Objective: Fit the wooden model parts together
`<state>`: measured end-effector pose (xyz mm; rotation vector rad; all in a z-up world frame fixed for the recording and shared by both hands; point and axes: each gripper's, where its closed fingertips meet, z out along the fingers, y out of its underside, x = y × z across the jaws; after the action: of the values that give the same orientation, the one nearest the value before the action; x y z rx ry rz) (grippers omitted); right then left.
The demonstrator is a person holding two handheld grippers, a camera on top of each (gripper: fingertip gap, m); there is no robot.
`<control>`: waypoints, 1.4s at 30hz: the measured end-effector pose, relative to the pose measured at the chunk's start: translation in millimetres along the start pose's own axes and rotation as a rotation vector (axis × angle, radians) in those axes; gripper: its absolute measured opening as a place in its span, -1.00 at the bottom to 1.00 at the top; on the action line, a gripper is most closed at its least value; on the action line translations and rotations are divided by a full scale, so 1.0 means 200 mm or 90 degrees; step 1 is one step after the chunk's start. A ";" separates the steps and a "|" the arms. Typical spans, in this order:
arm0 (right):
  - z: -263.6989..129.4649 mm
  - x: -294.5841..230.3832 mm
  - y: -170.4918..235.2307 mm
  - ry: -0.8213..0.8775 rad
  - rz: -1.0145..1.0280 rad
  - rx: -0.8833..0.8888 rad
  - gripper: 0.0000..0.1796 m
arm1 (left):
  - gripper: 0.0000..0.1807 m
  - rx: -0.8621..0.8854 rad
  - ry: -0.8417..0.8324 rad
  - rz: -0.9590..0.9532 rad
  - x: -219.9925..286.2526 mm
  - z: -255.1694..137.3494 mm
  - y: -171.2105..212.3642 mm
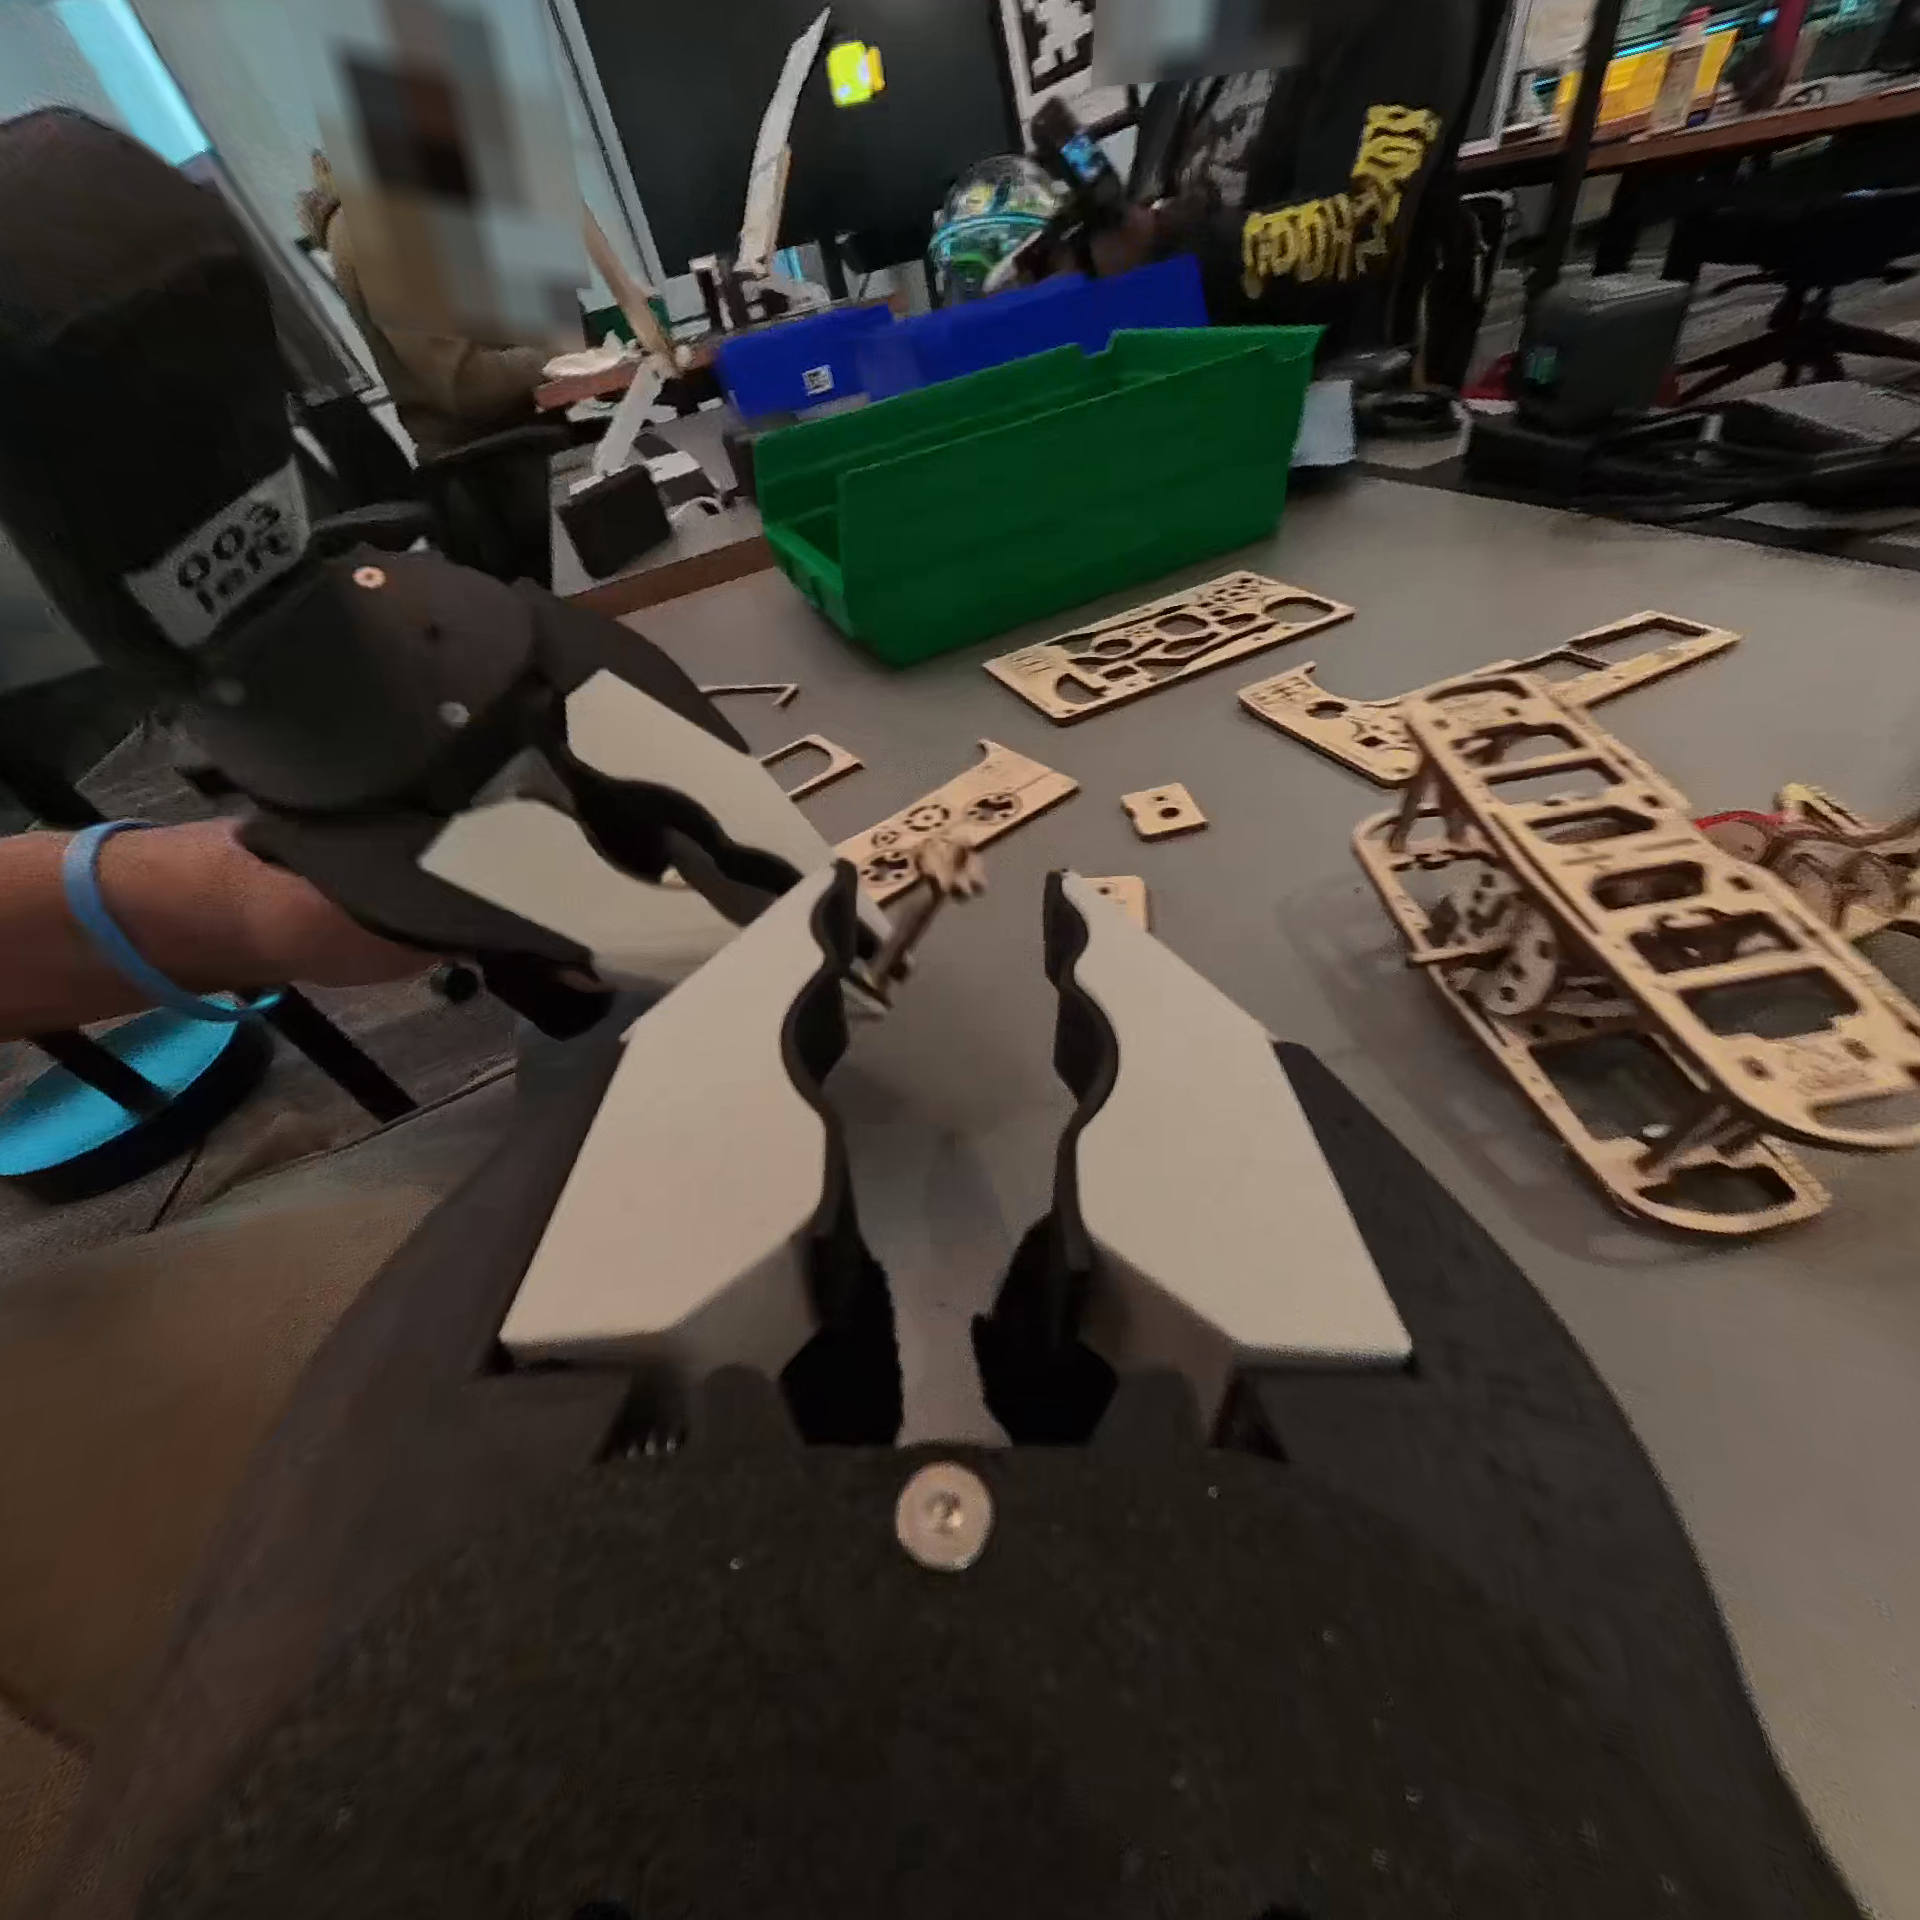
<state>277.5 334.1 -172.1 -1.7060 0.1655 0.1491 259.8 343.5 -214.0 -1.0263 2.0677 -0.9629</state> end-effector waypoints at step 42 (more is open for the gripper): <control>0.01 0.04 0.19 -0.077 0.254 -0.146 -0.88 | -0.98 -0.013 -0.123 0.108 0.00 0.16 0.02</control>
<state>277.1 331.6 -211.2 -1.8694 0.4097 0.5851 283.0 333.7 -233.7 -0.9012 1.9710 -0.7292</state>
